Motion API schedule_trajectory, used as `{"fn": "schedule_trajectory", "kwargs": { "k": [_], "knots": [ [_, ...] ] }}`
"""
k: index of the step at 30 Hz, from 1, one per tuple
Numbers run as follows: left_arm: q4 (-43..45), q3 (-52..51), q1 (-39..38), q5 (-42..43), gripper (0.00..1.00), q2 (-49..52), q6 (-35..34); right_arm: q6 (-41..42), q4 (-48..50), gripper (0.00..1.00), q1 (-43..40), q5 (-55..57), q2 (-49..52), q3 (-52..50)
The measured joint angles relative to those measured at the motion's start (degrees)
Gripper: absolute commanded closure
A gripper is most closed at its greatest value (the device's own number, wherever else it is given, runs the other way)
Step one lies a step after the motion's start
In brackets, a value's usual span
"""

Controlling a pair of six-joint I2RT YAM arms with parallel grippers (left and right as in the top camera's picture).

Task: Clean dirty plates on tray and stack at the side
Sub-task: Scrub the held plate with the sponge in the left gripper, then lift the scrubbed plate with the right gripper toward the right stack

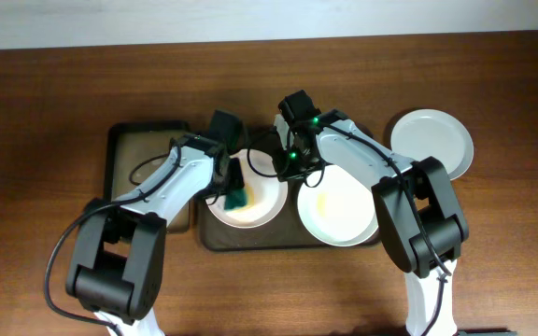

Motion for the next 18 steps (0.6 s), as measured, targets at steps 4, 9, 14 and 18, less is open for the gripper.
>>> {"fn": "schedule_trajectory", "kwargs": {
  "k": [4,9,14,18],
  "knots": [
    [-4.98,0.04,-0.22,-10.32,1.0,-1.84,-2.27,0.07,0.42,0.96,0.52,-1.55,0.0,0.0],
    [-6.34,0.07,0.07,-17.35,1.0,-8.52,-4.31,0.24,0.72,0.96,0.26,-0.74,-0.02,0.0],
    [-6.71,0.11,1.9,-16.2,1.0,-22.86,-6.64,0.15,0.24,0.96,-0.04,0.02,-0.02,0.13],
    [-9.29,0.35,6.86,-14.05,1.0,-33.14,-7.37,0.11,-1.7,0.96,-0.04,0.74,-0.26,2.54]
  ]
}}
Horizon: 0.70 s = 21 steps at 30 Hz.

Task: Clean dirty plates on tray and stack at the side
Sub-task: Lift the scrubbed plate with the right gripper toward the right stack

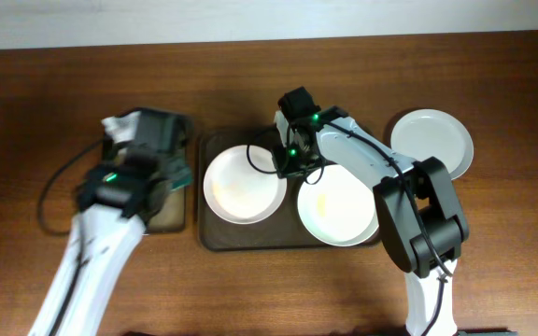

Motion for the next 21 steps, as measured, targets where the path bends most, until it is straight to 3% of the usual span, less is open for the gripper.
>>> {"fn": "schedule_trajectory", "kwargs": {
  "k": [6,15,21],
  "knots": [
    [-5.31,0.04,8.98,1.2,1.0,-5.07,-0.07,-0.79,-5.42,0.96,0.7,9.33,-4.85,3.89],
    [-7.37,0.04,15.54,2.47,1.0,-4.98,-0.2,-8.22,-10.49,0.96,15.02,45.11,-15.78,7.37],
    [-7.41,0.04,15.74,2.89,1.0,-3.85,-0.17,-21.0,-7.74,0.96,25.33,72.48,-15.91,7.34]
  ]
}}
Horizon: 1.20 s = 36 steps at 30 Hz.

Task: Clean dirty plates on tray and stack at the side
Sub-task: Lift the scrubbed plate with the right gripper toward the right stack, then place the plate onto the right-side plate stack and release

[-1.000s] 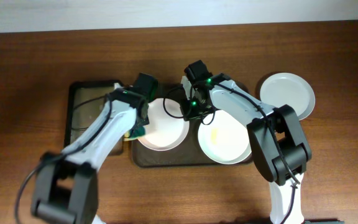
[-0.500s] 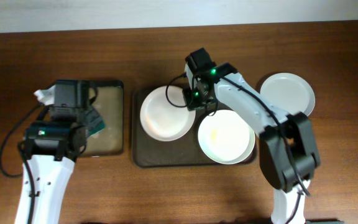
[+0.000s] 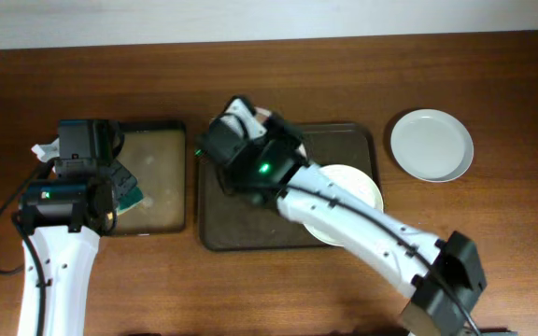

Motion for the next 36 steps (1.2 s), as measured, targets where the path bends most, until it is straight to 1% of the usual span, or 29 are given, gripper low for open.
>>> {"fn": "schedule_trajectory", "kwargs": {
  "k": [4,8,10,12,14,17,18,20,24,27,28,30,32,35,36],
  "knots": [
    [0.0,0.0,0.0,0.26,1.0,0.2,0.0,-10.4,5.53,0.96,4.33,12.04,0.0,0.0],
    [-0.17,0.0,0.0,0.46,1.0,0.2,0.0,-20.9,12.17,0.96,6.64,19.26,-0.02,0.0],
    [-0.39,0.0,0.0,0.52,1.0,0.2,0.0,-23.43,14.21,0.96,6.75,20.76,-0.02,0.0],
    [-0.44,0.0,0.0,0.66,1.0,0.2,0.0,-23.93,14.62,0.96,6.6,21.31,-0.02,0.0],
    [-0.44,0.0,0.0,0.76,1.0,0.2,0.0,-22.75,14.25,0.96,6.14,21.0,0.0,0.0],
    [-0.46,0.0,0.0,0.9,1.0,0.2,0.0,-17.64,8.94,0.96,3.65,16.87,0.0,0.15],
    [-0.44,0.0,0.0,0.9,1.0,0.2,0.02,-14.8,5.73,0.96,2.21,14.27,-0.02,0.22],
    [-0.52,0.0,0.0,0.9,1.0,0.2,0.0,-8.87,1.86,0.96,-1.46,8.85,0.0,0.22],
    [-0.59,0.0,0.0,0.92,1.0,0.2,0.0,4.48,-3.32,0.96,-13.6,-8.17,0.07,0.22],
    [-0.55,0.0,0.0,0.92,1.0,0.24,0.0,11.67,-3.82,0.96,-25.66,-25.51,0.09,0.22],
    [-0.5,0.0,0.0,0.92,1.0,0.28,0.0,13.77,-3.85,0.96,-31.21,-33.38,0.09,0.22],
    [-0.42,0.0,0.0,0.92,1.0,0.48,0.02,16.22,-3.82,0.96,-40.48,-44.81,0.09,0.22],
    [-0.33,0.0,0.0,0.92,1.0,0.94,0.0,17.73,-3.85,0.96,-49.75,-52.98,0.09,0.2],
    [-0.04,0.0,0.0,0.92,1.0,1.75,0.0,18.86,-3.82,0.96,-61.2,-58.73,0.09,-0.61],
    [0.02,0.0,0.0,0.92,1.0,2.01,0.02,19.12,-3.56,0.96,-63.89,-59.54,0.09,-1.22]
  ]
}}
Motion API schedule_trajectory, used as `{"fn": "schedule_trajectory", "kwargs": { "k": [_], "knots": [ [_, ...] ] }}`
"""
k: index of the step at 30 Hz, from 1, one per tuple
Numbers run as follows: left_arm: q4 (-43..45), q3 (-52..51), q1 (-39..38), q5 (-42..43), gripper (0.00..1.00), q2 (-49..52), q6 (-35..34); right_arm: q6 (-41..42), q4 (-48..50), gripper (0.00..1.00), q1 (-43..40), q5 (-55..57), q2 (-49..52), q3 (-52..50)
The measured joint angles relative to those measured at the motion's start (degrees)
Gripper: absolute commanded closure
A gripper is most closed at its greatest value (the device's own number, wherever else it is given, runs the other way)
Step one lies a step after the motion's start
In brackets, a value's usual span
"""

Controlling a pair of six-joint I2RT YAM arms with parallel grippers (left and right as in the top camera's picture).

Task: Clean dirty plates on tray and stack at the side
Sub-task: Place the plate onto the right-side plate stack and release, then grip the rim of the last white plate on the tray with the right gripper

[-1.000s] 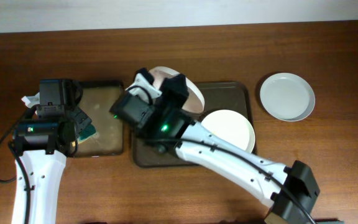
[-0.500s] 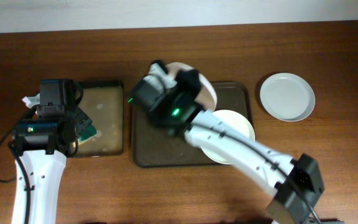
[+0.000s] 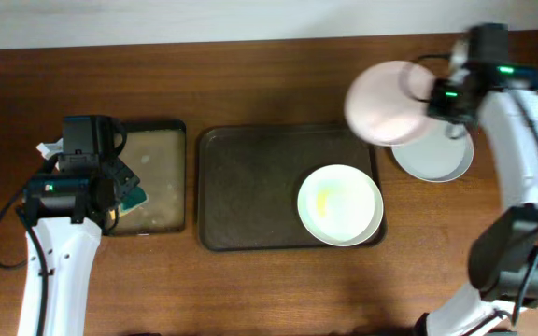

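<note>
A white plate (image 3: 381, 103) hangs blurred in the air over the big brown tray's (image 3: 250, 187) far right corner, with my right gripper (image 3: 430, 96) shut on its right rim. Just right of it, another white plate (image 3: 434, 159) lies on the table, partly under the held one. A plate with a yellow smear (image 3: 340, 205) sits on the tray's right half. My left gripper (image 3: 127, 191) is shut on a green sponge (image 3: 136, 199) over the left edge of a small tray (image 3: 162, 177).
The small tray stands left of the brown tray and holds a pale, wet-looking film. The wooden table (image 3: 269, 84) runs up to a white wall at the far edge. The left arm's cable loops down near the table's left front.
The right arm was stretched over the brown tray's left half. Now it is at the far right, holding a plate up beside the plate on the table. The tray's left half is bare. The left arm has hardly moved.
First the left gripper held the sponge on the left plate while the right gripper gripped that plate's far rim. Then the left arm was at the small tray with the sponge. Later the right arm covered the left plate, which now hangs at the right.
</note>
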Motion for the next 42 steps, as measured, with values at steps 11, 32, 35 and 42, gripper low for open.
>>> {"fn": "schedule_trajectory", "kwargs": {
  "k": [11,32,35,42],
  "knots": [
    [0.85,0.0,0.0,0.0,1.0,1.09,0.0,4.66,10.86,0.92,-11.37,-4.11,0.0,-11.72],
    [0.85,0.0,0.0,0.04,1.0,1.09,-0.02,5.57,5.22,0.49,-10.58,-5.7,0.0,-12.68],
    [0.85,0.0,0.0,0.17,1.0,1.09,-0.02,3.61,2.93,0.49,-8.37,-8.83,0.0,-12.68],
    [1.09,0.0,0.0,0.2,1.0,1.11,-0.02,-3.52,-3.21,0.63,2.93,-11.93,0.0,-12.7]
  ]
}}
